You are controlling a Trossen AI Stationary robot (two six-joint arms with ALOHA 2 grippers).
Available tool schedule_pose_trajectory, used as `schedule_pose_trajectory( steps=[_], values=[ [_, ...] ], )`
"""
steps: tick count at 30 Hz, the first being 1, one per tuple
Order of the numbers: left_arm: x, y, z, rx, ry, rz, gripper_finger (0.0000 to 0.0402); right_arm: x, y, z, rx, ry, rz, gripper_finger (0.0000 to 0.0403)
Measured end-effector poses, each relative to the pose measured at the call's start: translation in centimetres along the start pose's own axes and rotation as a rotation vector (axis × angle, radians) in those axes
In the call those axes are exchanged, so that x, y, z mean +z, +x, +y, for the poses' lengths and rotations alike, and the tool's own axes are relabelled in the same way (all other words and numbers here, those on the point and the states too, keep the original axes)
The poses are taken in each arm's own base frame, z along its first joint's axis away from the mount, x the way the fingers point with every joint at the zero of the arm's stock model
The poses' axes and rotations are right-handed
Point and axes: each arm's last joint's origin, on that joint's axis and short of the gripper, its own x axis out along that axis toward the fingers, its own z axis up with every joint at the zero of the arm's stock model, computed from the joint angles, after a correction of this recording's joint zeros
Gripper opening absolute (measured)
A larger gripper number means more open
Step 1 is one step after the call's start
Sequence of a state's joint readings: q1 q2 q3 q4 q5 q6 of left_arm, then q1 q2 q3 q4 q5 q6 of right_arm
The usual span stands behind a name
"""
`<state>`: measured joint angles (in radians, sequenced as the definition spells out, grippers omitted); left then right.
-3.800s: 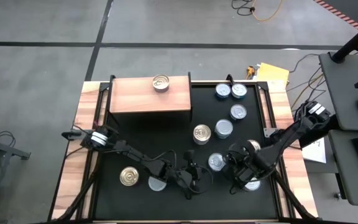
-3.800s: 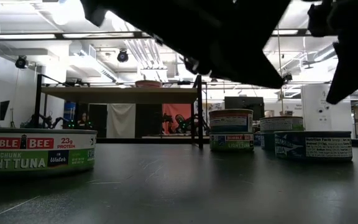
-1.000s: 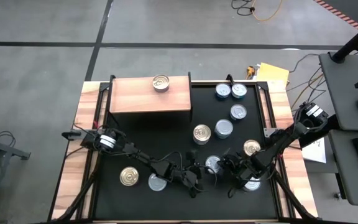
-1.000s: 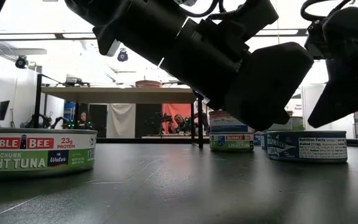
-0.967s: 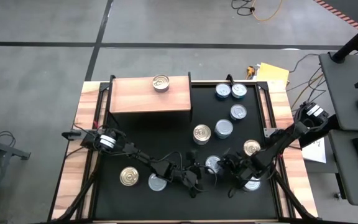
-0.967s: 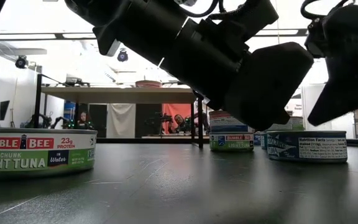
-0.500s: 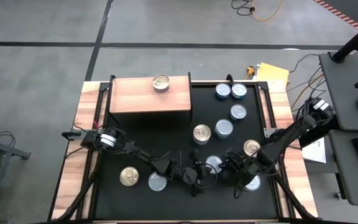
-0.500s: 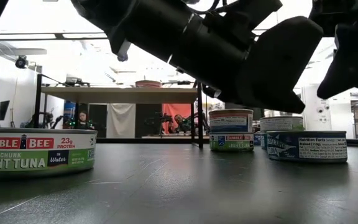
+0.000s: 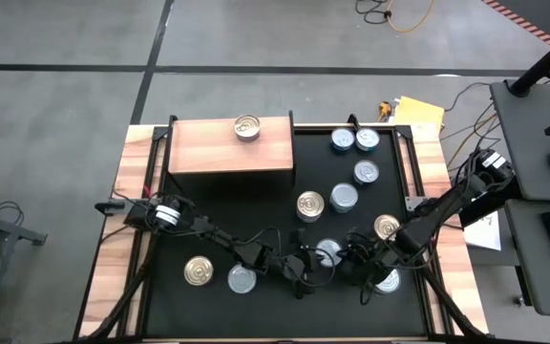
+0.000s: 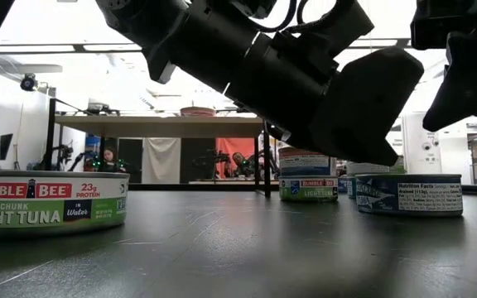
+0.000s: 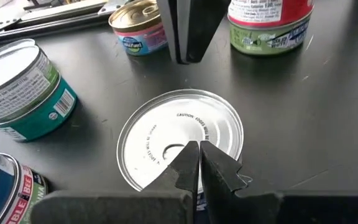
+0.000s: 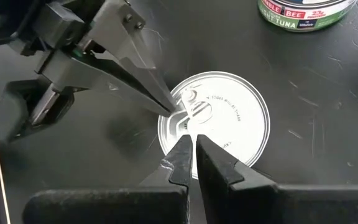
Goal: Stack canned seafood by type on shelf
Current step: Put the blue tuna can on the shelf
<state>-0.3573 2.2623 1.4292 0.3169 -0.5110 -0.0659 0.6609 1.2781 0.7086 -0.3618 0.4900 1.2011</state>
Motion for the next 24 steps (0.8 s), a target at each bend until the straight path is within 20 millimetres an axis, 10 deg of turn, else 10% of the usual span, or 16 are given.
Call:
schedule_pose_trajectory(
  steps=[24],
  values=[
    [-1.8, -1.4, -1.3, 0.033, -0.005, 0.167, 0.0000, 0.0, 0.0, 0.0, -0.002, -0.001, 0.000, 0.0013]
  ],
)
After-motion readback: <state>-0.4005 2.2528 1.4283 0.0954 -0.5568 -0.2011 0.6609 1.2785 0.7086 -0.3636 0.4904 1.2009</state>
